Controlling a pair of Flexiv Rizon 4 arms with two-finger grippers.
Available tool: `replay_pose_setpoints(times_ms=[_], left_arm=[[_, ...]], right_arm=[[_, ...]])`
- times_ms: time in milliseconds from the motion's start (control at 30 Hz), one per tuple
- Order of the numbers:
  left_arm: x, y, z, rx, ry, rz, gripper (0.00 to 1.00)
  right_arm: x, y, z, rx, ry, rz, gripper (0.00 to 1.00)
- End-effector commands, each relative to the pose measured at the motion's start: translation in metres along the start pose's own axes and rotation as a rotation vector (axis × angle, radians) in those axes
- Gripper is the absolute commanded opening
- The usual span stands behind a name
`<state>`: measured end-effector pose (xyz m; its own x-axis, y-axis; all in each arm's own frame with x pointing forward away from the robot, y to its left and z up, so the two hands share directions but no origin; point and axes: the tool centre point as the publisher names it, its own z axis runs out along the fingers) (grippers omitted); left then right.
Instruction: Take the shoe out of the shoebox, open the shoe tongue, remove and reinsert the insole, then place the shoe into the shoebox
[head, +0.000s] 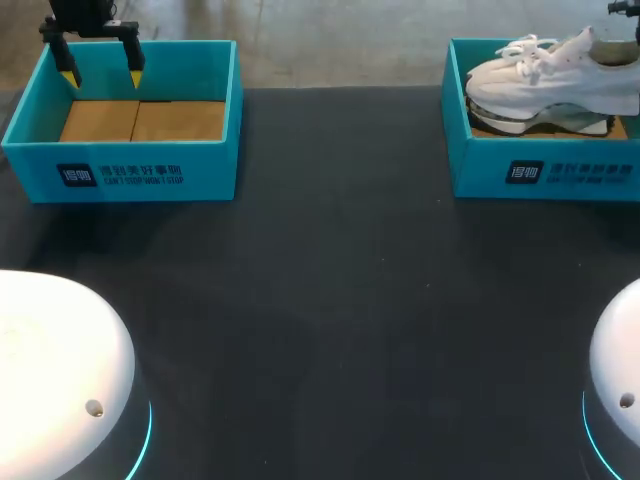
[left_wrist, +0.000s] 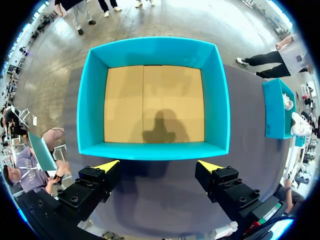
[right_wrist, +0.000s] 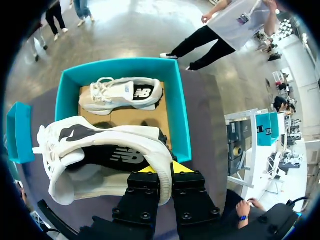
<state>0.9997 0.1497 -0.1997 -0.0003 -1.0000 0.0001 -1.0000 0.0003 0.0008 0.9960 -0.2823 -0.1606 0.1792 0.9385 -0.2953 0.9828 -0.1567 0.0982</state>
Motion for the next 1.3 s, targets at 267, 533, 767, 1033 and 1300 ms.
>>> replay_pose_setpoints(times_ms=[267,533,767,1033,1300], left_arm=[[0.0,0.0,0.0,0.0,0.0,0.0,1.0],[0.0,0.0,0.0,0.0,0.0,0.0,1.0],[0.0,0.0,0.0,0.0,0.0,0.0,1.0],[0.0,0.0,0.0,0.0,0.0,0.0,1.0],[0.0,0.0,0.0,0.0,0.0,0.0,1.0]], right_arm=[[0.024,-0.043,-0.055,-0.035,-0.028,0.007,0.0],[0.045,-0.065,-0.074,-0.046,-0.03,0.005,0.0],[0.072,-0.098,-0.084,-0.049,-0.018,0.028,0.0],[0.114,-0.132,-0.103,-0.078,-0.044,0.044,0.0],[0.159,-0.167,-0.102,-0.083,-0.041,0.055,0.0]])
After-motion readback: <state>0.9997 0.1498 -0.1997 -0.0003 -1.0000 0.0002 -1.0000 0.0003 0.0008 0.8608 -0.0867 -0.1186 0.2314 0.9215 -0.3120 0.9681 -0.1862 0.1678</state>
